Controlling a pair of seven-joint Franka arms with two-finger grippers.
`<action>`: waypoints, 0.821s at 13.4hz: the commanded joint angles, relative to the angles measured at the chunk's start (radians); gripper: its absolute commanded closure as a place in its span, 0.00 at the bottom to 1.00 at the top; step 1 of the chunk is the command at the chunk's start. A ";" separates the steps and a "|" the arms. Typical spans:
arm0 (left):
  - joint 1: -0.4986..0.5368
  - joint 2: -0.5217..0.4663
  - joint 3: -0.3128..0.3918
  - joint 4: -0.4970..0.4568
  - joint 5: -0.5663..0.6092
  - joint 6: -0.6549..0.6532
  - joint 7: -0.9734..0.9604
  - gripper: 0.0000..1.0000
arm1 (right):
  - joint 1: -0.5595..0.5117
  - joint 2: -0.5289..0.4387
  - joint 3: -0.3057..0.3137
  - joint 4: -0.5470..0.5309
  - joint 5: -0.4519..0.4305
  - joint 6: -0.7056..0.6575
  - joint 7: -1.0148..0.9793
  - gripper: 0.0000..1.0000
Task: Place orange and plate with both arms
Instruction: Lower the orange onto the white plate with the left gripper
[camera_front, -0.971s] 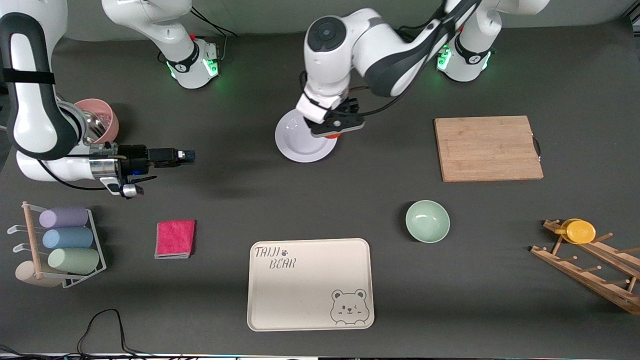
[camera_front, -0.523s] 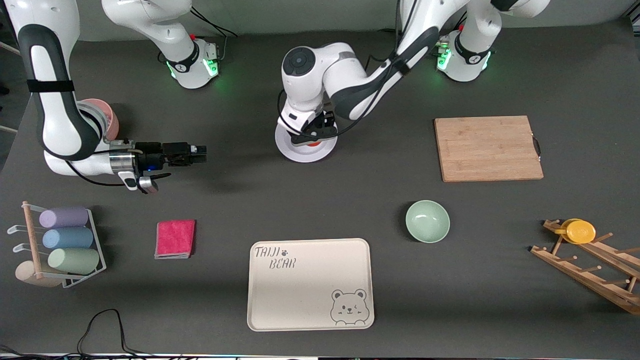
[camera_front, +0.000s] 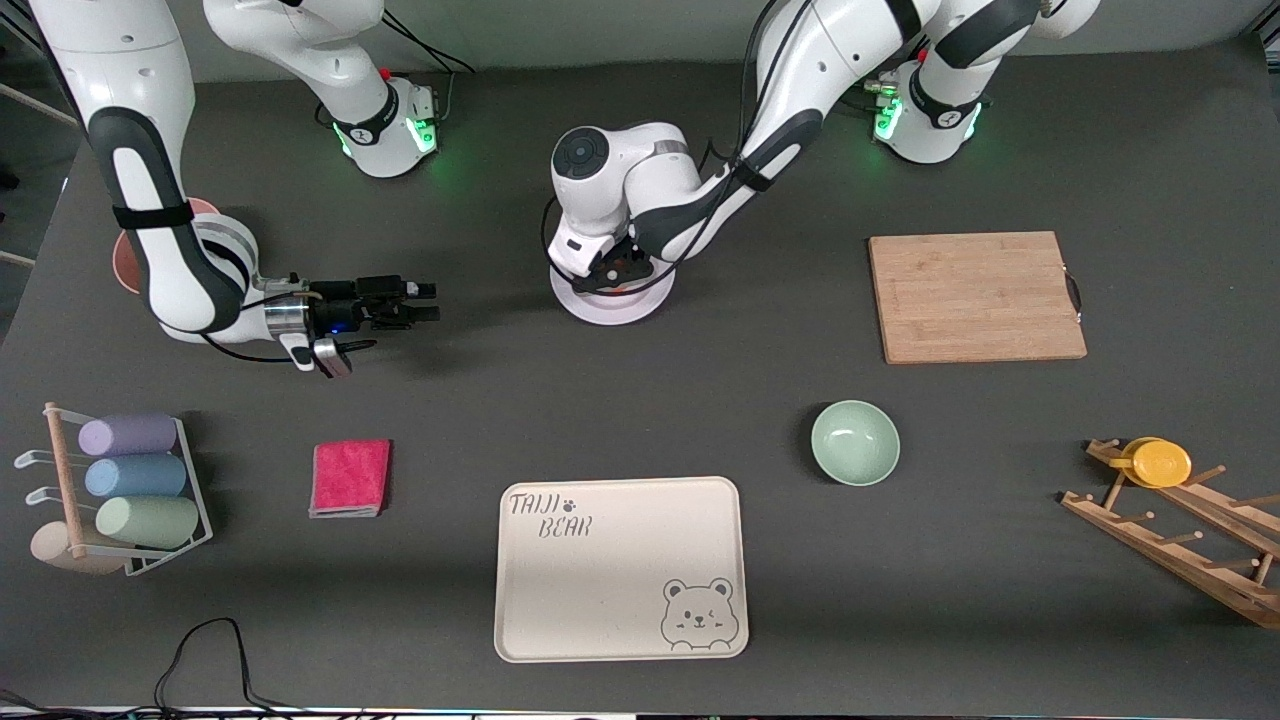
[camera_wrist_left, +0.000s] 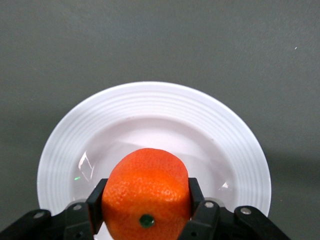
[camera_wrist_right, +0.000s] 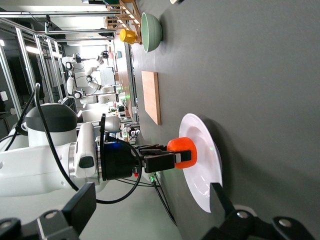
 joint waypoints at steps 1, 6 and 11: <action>-0.060 0.027 0.043 0.031 0.026 0.014 -0.047 0.56 | 0.008 -0.011 -0.004 -0.038 0.034 0.006 -0.071 0.00; -0.103 0.048 0.083 0.025 0.023 0.046 -0.058 0.53 | 0.008 -0.005 -0.004 -0.042 0.043 0.008 -0.071 0.00; -0.099 0.035 0.083 0.025 0.025 0.022 -0.034 0.00 | 0.010 0.004 -0.002 -0.040 0.071 0.006 -0.068 0.00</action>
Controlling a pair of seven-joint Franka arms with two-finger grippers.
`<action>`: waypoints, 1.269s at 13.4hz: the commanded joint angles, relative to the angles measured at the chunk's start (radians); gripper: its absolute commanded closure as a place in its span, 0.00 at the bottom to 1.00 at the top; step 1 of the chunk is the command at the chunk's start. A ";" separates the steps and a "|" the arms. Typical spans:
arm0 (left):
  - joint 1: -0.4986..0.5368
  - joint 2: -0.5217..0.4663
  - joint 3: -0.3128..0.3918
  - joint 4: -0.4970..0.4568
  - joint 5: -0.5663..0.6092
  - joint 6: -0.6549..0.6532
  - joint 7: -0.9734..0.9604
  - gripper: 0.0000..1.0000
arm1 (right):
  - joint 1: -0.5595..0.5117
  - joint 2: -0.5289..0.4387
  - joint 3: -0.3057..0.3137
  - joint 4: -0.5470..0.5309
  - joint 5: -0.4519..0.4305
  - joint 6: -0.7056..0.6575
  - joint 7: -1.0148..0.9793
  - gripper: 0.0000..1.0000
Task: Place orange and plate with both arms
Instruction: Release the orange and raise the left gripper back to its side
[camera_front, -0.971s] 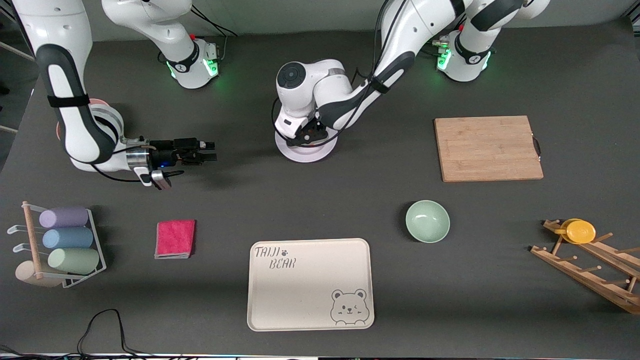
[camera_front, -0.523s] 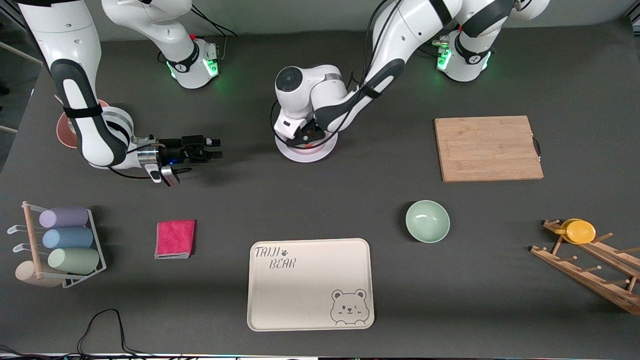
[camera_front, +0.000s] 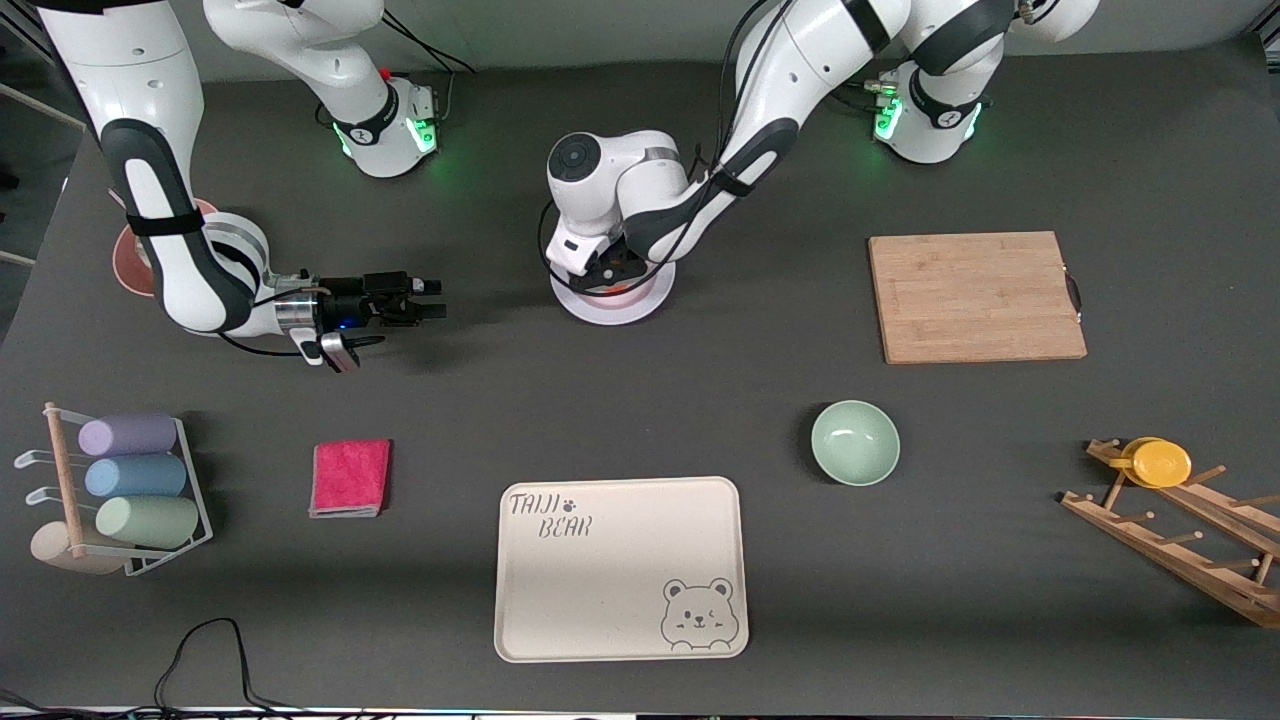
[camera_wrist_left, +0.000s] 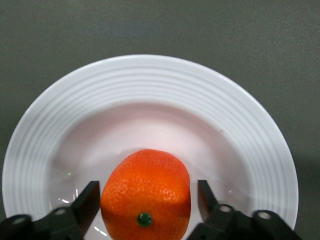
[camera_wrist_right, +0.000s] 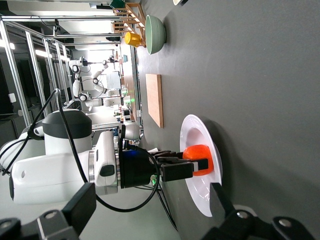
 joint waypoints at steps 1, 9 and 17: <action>-0.012 -0.018 0.008 0.022 0.013 -0.034 0.005 0.00 | 0.010 0.001 -0.002 -0.008 0.030 0.006 -0.021 0.00; 0.259 -0.425 -0.125 0.023 -0.200 -0.396 0.226 0.00 | 0.043 0.048 0.001 -0.013 0.065 0.006 -0.068 0.00; 0.740 -0.610 -0.114 0.063 -0.292 -0.620 0.682 0.00 | 0.094 0.077 0.001 -0.016 0.108 0.020 -0.084 0.00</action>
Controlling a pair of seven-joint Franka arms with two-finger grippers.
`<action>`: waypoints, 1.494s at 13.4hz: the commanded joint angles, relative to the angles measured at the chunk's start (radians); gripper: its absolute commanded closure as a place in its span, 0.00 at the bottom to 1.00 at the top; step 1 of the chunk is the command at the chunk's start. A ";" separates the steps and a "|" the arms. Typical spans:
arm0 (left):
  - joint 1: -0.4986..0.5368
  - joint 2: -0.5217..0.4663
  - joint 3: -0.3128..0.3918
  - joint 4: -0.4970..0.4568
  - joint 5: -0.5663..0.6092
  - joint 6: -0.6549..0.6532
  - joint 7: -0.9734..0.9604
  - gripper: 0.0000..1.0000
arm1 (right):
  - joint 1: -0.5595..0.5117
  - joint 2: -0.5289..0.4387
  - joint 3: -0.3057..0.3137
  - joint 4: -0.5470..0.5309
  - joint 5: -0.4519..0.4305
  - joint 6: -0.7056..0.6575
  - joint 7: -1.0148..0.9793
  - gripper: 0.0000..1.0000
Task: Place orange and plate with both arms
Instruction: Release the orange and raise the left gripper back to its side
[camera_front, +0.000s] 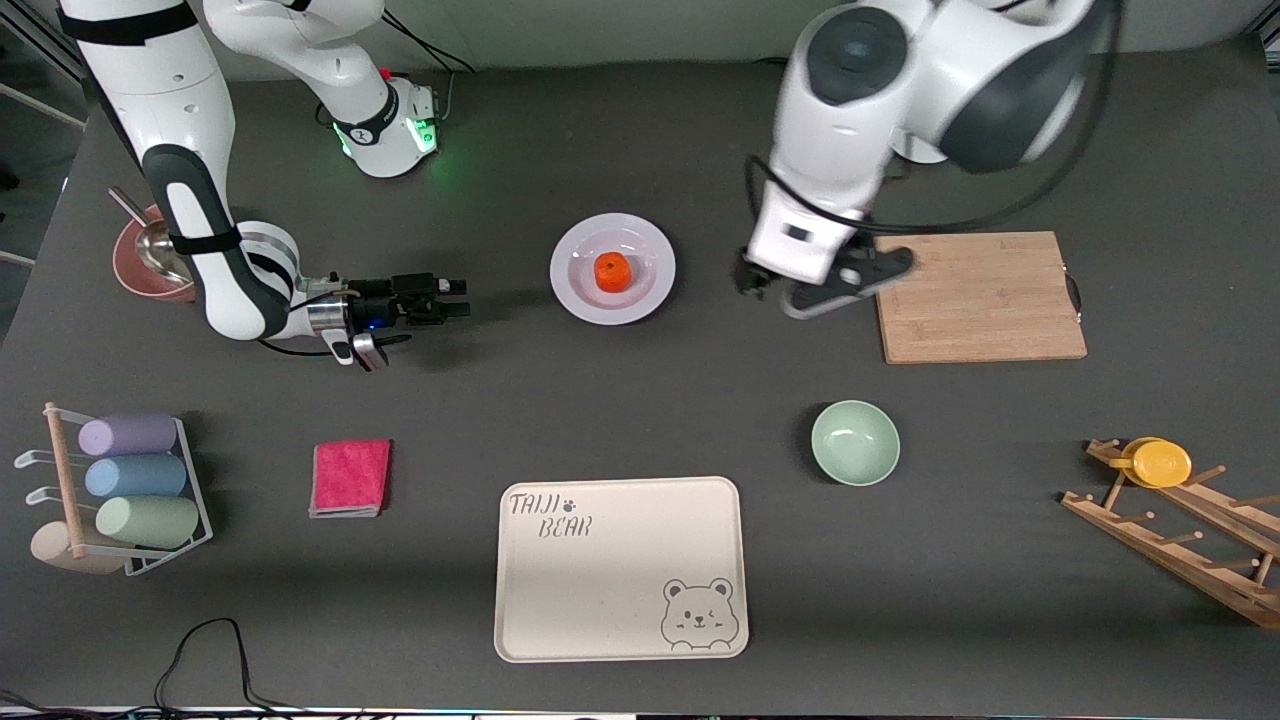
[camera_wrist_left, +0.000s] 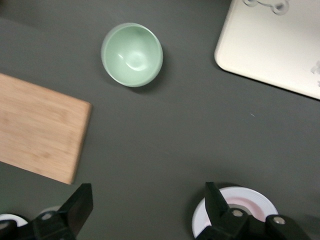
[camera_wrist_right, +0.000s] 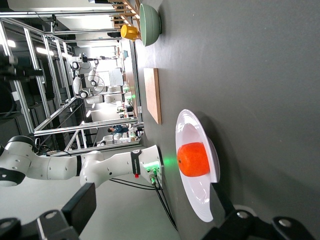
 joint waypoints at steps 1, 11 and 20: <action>0.141 -0.025 -0.009 0.007 -0.020 -0.053 0.173 0.00 | 0.038 0.007 -0.006 -0.011 0.060 0.017 -0.035 0.00; 0.012 -0.176 0.586 -0.074 -0.158 -0.052 0.862 0.00 | 0.133 0.062 -0.006 -0.034 0.175 0.095 -0.104 0.00; -0.065 -0.170 0.683 -0.024 -0.164 -0.053 0.928 0.00 | 0.252 0.034 -0.002 -0.158 0.320 0.103 -0.259 0.00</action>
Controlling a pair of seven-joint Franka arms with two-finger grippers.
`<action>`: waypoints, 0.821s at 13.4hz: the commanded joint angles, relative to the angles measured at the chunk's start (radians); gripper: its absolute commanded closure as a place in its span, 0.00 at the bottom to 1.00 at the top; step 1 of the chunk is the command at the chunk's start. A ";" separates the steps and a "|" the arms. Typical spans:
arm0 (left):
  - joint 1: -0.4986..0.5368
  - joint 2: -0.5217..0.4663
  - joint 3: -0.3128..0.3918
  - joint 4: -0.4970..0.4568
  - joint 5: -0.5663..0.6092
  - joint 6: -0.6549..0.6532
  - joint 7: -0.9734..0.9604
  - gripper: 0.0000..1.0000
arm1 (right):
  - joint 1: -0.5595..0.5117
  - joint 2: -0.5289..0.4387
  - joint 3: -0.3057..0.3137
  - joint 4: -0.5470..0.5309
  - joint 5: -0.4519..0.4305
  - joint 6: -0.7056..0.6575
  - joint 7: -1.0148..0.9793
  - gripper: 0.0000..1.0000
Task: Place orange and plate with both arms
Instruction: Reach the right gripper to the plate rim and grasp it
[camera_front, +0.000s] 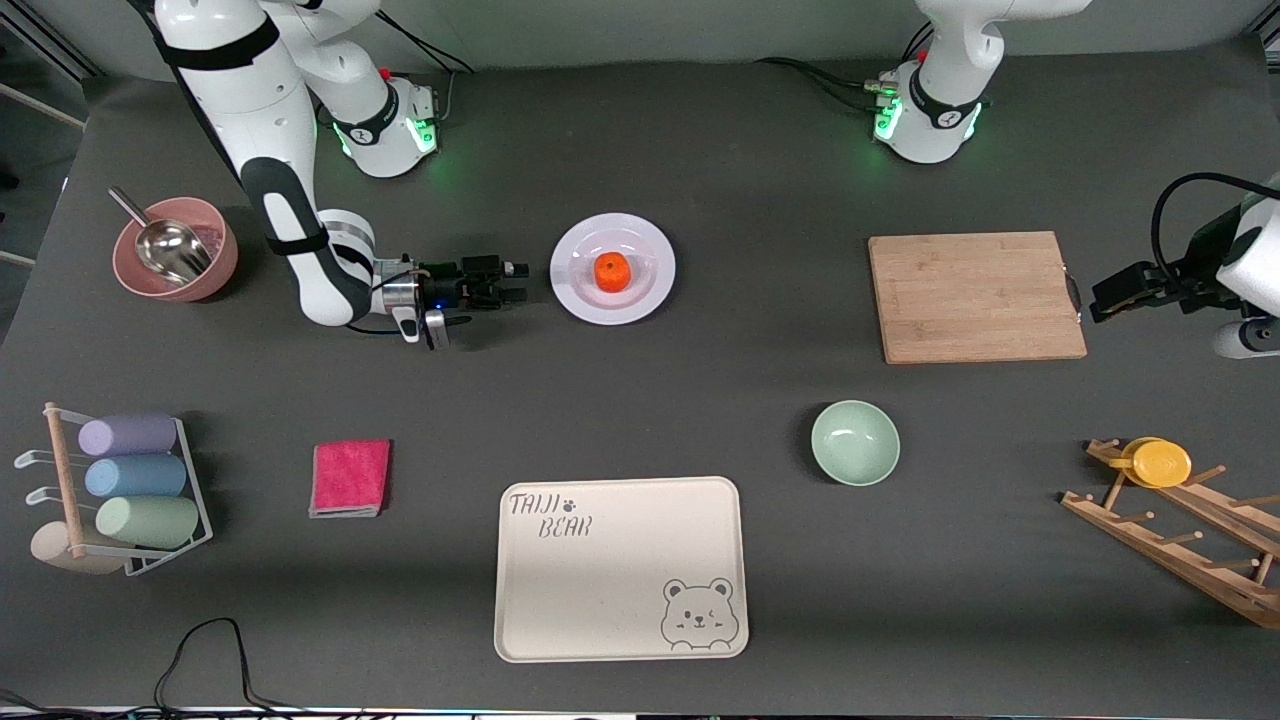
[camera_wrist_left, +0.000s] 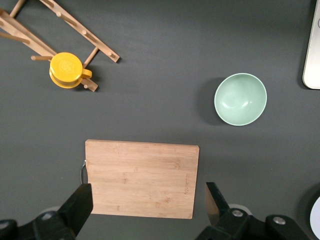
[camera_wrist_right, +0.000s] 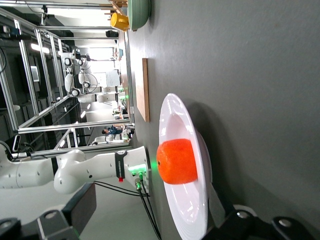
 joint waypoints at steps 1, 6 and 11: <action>-0.004 -0.004 0.004 0.035 -0.010 -0.016 0.037 0.00 | 0.035 -0.030 -0.004 -0.056 0.064 0.018 -0.074 0.00; 0.036 -0.004 -0.056 0.042 -0.005 -0.018 0.041 0.00 | 0.104 -0.016 -0.004 -0.072 0.136 0.018 -0.146 0.00; 0.038 -0.004 -0.056 0.050 -0.007 -0.021 0.037 0.00 | 0.109 0.011 -0.002 -0.076 0.154 0.019 -0.231 0.00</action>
